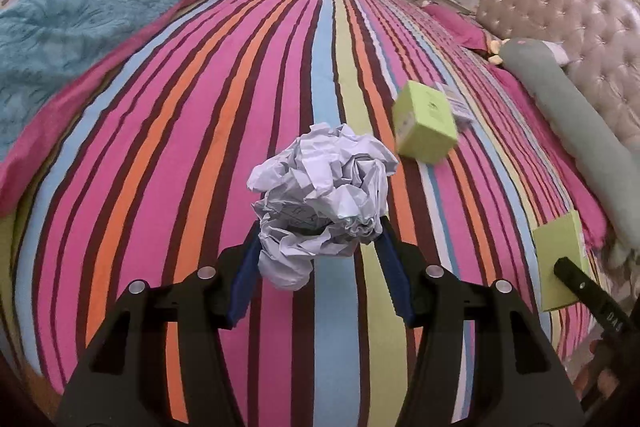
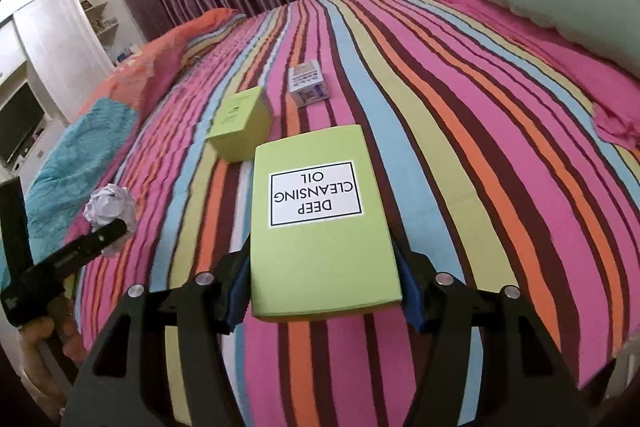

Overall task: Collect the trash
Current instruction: 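Lift the crumpled paper and green box and carry them over the wastebasket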

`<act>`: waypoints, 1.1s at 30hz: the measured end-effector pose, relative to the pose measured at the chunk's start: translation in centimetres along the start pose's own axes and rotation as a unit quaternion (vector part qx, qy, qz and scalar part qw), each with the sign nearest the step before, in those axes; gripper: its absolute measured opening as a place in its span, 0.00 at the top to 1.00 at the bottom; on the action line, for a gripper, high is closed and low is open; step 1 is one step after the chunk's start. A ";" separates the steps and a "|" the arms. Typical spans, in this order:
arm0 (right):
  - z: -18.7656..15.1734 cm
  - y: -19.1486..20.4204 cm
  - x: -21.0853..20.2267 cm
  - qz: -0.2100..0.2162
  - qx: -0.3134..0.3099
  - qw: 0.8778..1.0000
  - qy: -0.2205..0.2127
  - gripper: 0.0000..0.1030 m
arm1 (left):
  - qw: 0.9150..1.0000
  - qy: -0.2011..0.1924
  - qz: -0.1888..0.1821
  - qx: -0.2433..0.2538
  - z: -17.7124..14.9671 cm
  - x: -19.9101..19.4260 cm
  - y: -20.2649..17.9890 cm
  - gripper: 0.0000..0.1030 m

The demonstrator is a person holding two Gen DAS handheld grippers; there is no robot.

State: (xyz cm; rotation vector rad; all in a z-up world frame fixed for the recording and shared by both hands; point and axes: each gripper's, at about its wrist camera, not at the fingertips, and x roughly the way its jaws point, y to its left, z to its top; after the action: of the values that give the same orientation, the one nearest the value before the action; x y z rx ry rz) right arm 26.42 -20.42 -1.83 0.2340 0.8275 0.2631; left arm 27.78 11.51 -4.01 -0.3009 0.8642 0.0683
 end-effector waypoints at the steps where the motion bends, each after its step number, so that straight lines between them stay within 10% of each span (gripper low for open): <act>1: -0.4 0.1 -0.7 0.004 0.000 1.000 -0.003 0.44 | 1.000 -0.002 -0.001 0.003 -0.7 -0.9 -0.1 0.47; 14: -5.4 1.0 -7.5 0.028 -0.005 0.999 -0.029 0.44 | 0.997 -0.038 -0.013 0.063 -9.3 -9.5 -2.6 0.47; 33: -15.1 -0.1 -8.9 -0.002 0.005 0.999 0.050 0.44 | 0.992 0.073 -0.027 0.099 -23.7 -8.8 -5.1 0.47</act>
State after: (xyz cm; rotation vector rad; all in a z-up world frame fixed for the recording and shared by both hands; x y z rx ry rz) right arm 9.35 -21.86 -5.58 0.2305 0.9277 0.2686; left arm 5.52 0.32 -10.58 -0.1442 0.9988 -0.0907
